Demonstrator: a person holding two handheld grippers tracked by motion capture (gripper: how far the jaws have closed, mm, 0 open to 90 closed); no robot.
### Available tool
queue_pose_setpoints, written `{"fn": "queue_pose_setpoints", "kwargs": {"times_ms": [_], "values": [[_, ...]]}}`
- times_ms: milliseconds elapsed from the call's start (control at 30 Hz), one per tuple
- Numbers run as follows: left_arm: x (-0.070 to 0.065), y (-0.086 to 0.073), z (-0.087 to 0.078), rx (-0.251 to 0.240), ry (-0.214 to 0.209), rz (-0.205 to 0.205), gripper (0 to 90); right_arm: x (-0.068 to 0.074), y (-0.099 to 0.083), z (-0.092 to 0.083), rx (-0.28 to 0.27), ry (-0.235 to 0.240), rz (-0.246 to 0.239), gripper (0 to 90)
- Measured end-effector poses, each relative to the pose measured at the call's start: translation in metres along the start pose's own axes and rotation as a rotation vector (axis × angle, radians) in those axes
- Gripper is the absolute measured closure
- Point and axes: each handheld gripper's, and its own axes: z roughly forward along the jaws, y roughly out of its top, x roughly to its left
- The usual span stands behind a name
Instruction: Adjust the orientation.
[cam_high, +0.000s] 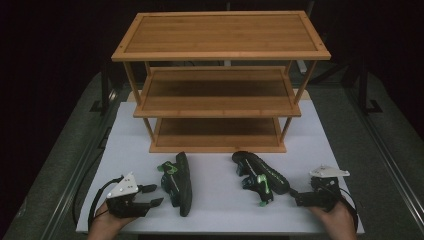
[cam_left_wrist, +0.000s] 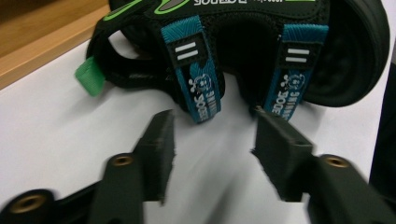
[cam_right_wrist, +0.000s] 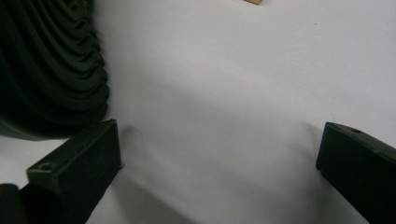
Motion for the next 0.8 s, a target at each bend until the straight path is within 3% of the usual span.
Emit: {"fn": "queue_pose_setpoints", "kwargs": {"times_ms": [233,800], "values": [[0.006,0.005,0.014,0.026,-0.003,0.008,59.1,0.000,0.000,0.000,0.000,0.001,0.000,0.0],[0.012,0.013,0.017,0.061,-0.035,-0.002,68.8,0.000,0.000,0.000,-0.001,0.001,0.000,0.0]]}}
